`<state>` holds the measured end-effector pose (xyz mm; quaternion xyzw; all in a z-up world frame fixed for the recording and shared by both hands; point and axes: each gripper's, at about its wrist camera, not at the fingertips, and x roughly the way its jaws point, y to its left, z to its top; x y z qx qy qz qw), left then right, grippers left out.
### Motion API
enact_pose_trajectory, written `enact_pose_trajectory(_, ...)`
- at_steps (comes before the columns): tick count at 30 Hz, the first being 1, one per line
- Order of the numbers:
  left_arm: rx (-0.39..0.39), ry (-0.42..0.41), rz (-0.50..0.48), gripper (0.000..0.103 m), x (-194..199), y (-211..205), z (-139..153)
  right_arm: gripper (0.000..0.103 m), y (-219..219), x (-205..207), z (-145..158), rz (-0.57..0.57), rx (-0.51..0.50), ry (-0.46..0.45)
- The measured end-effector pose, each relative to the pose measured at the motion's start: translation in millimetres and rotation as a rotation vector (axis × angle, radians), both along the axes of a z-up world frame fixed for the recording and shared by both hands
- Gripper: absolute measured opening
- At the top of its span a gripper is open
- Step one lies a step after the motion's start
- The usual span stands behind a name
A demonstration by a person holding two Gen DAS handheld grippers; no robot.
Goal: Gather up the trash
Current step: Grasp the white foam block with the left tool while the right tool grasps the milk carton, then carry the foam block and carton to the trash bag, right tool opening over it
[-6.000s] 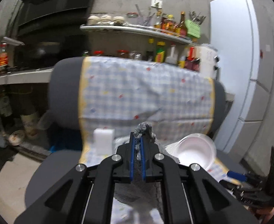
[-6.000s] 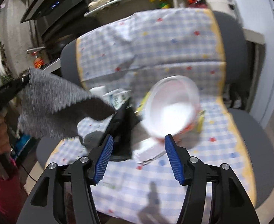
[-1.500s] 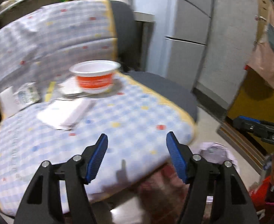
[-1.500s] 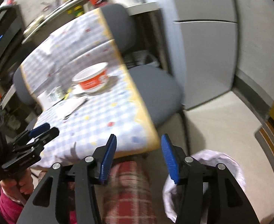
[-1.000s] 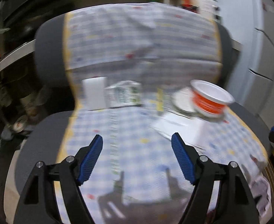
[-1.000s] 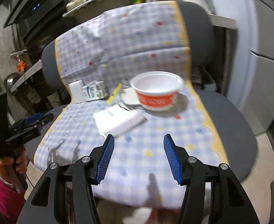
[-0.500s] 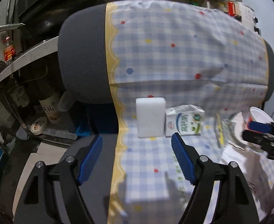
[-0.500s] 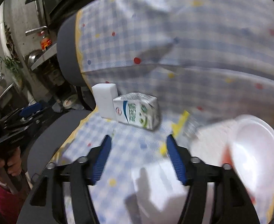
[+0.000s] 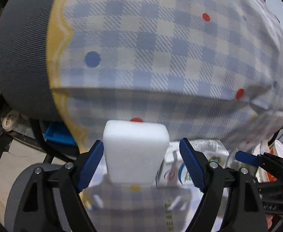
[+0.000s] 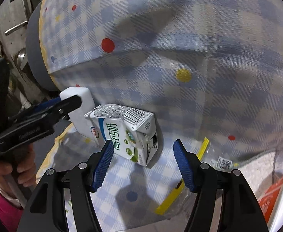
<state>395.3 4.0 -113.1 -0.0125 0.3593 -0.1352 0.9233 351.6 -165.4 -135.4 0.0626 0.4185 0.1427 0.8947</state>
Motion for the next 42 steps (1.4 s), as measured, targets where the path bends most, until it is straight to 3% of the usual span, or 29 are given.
enact_pose_trajectory(3,0.073,-0.015,0.024,0.064,-1.4,-2.2,-2.9,0.065,4.1,8.8,-3.3,0.014,-0.011,-0.003)
enact_pose_trajectory(4,0.060,-0.019,0.021,0.061,-4.8,0.8,-2.5,0.065,6.7,13.3,-4.4,0.025,-0.006,-0.004)
enact_pose_trajectory(8,0.061,-0.030,0.045,0.059,-27.2,14.2,0.9,0.063,19.2,25.9,-10.7,0.039,-0.036,-0.009)
enact_pose_trajectory(10,0.056,-0.021,0.053,0.059,-42.7,23.5,1.6,0.044,27.7,26.5,-13.4,0.061,-0.057,-0.001)
enact_pose_trajectory(11,0.057,-0.021,0.060,0.059,-49.9,28.0,2.6,0.039,33.6,23.4,-13.6,0.085,-0.062,0.006)
enact_pose_trajectory(14,0.078,-0.027,0.093,0.059,-74.9,45.4,8.0,0.035,62.6,-4.7,-11.2,0.285,-0.066,0.055)
enact_pose_trajectory(16,0.090,-0.032,0.114,0.059,-86.5,54.3,10.7,0.035,89.0,-32.7,-11.6,0.442,-0.153,0.088)
enact_pose_trajectory(17,0.101,-0.033,0.124,0.059,-82.9,54.4,12.1,0.037,97.5,-45.0,-9.2,0.486,-0.198,0.075)
enact_pose_trajectory(18,0.122,-0.033,0.148,0.059,-87.6,60.3,14.9,0.044,101.3,-51.4,-6.2,0.497,-0.223,0.059)
enact_pose_trajectory(19,0.129,-0.035,0.159,0.059,-88.1,63.7,16.2,0.053,102.6,-56.1,-0.6,0.487,-0.246,0.028)
enact_pose_trajectory(20,0.124,-0.035,0.164,0.059,-89.5,67.7,17.1,0.069,102.1,-56.6,5.1,0.461,-0.258,-0.008)
enact_pose_trajectory(22,0.105,-0.024,0.177,0.059,-92.2,77.2,17.4,0.079,98.8,-53.3,16.8,0.390,-0.273,-0.101)
enact_pose_trajectory(24,0.086,-0.018,0.171,0.059,-86.3,82.3,16.0,0.081,97.4,-40.9,21.4,0.351,-0.267,-0.134)
enact_pose_trajectory(28,0.046,-0.020,0.150,0.059,-81.0,87.1,9.7,0.081,84.1,-1.9,9.9,0.263,-0.214,-0.102)
enact_pose_trajectory(34,0.040,-0.028,0.126,0.059,-78.1,75.9,2.0,0.080,75.6,33.8,-11.7,0.262,-0.125,-0.055)
enact_pose_trajectory(35,0.036,-0.028,0.127,0.059,-78.2,76.3,2.1,0.074,71.2,35.4,-15.3,0.264,-0.121,-0.051)
enact_pose_trajectory(36,0.029,-0.026,0.130,0.059,-78.0,77.3,2.7,0.049,70.5,37.3,-17.5,0.265,-0.117,-0.040)
enact_pose_trajectory(37,0.023,-0.025,0.134,0.059,-78.9,78.4,4.0,0.042,69.8,38.6,-17.7,0.271,-0.104,-0.017)
enact_pose_trajectory(39,0.013,-0.025,0.136,0.059,-83.5,80.8,8.2,0.039,64.7,30.5,-11.5,0.270,-0.070,-0.019)
enact_pose_trajectory(42,0.011,-0.047,0.130,0.059,-99.5,79.5,21.3,0.039,51.5,-7.7,23.2,0.260,-0.047,-0.076)
